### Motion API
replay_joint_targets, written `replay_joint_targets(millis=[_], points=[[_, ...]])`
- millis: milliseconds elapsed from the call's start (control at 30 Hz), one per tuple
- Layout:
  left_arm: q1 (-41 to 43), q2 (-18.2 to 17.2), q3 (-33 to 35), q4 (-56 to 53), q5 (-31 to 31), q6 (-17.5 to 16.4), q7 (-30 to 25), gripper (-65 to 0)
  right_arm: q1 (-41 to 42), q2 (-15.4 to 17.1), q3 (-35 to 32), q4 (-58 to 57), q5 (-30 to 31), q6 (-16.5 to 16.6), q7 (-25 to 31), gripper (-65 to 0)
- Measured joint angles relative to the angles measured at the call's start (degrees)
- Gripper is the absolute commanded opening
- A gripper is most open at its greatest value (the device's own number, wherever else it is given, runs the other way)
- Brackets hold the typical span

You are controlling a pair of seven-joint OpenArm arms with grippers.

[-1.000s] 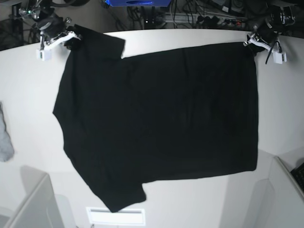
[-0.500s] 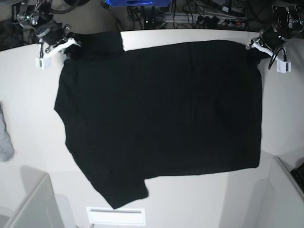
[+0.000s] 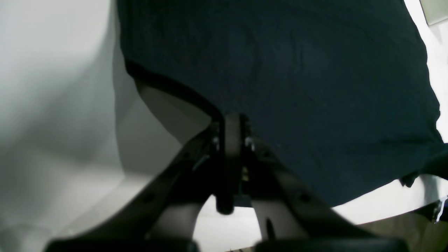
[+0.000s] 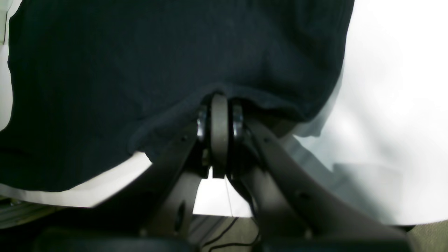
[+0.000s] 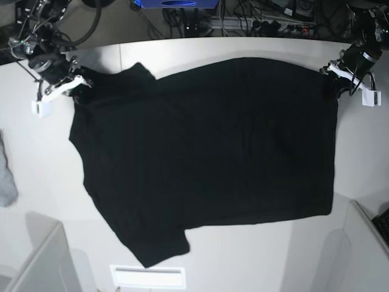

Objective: Fold the T-shirt properly
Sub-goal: 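Lift the shoulders with both grippers and pull them toward the robot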

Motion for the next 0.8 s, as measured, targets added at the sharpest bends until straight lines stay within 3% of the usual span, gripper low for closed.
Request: replay_joint_targets(millis=[367, 533, 800], points=[[-4.07, 0.31, -2.34, 0.28, -0.02, -0.04, 0.39, -65.0, 5.95, 0.17, 0.63, -0.04, -0.26, 0.00, -1.14, -65.0], [-7.72, 0.33, -2.38, 0.22, -0.02, -0.02, 4.07, -65.0, 7.96, 0.22, 0.63, -1.07, -0.44, -0.02, -1.36, -65.0], [-8.94, 1.07, -2.49, 0.04, 0.24, 0.00, 4.24, -65.0, 13.77, 4.79, -4.02, -5.40, -0.22, -0.02, -1.18, -65.0]])
